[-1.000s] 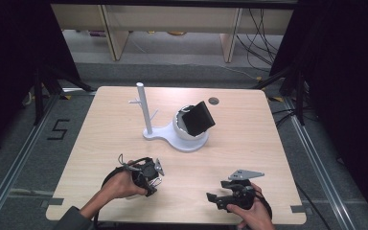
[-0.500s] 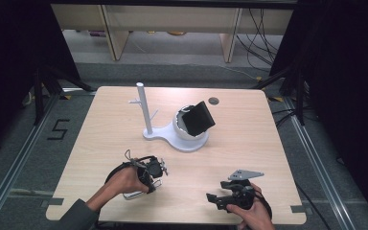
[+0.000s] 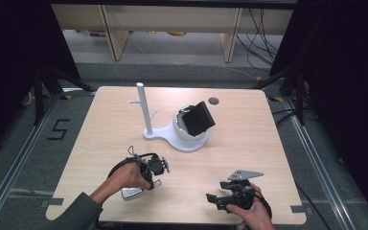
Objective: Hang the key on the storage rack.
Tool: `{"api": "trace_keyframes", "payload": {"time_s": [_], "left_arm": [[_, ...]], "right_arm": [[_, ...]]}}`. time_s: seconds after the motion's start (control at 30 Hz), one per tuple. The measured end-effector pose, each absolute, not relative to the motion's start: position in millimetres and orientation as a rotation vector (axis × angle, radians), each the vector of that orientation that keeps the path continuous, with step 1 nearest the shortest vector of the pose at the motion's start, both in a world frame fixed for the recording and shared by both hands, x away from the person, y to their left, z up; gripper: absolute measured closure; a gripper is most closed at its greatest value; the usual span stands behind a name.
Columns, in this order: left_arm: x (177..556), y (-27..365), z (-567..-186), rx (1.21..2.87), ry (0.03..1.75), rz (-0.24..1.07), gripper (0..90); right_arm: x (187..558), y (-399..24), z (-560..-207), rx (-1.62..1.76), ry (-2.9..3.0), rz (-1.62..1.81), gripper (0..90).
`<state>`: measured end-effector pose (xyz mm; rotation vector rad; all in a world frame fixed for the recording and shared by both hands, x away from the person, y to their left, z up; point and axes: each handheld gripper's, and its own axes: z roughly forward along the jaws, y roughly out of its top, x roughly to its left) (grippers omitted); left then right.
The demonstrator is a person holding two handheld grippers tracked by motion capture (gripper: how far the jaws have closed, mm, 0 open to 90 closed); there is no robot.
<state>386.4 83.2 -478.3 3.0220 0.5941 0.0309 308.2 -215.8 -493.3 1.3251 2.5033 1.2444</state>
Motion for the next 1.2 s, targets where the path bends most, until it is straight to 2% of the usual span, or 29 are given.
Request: {"api": "trace_keyframes", "payload": {"time_s": [0.6,1.2], "left_arm": [[383,86,-477,3.010,0.566,0.040,74.9],[388,105,-447,2.954,0.595,0.050,74.9]], "right_arm": [[308,-216,-494,1.347,2.507,1.241,23.2],[308,-216,-494,1.357,2.506,1.240,23.4]]}}
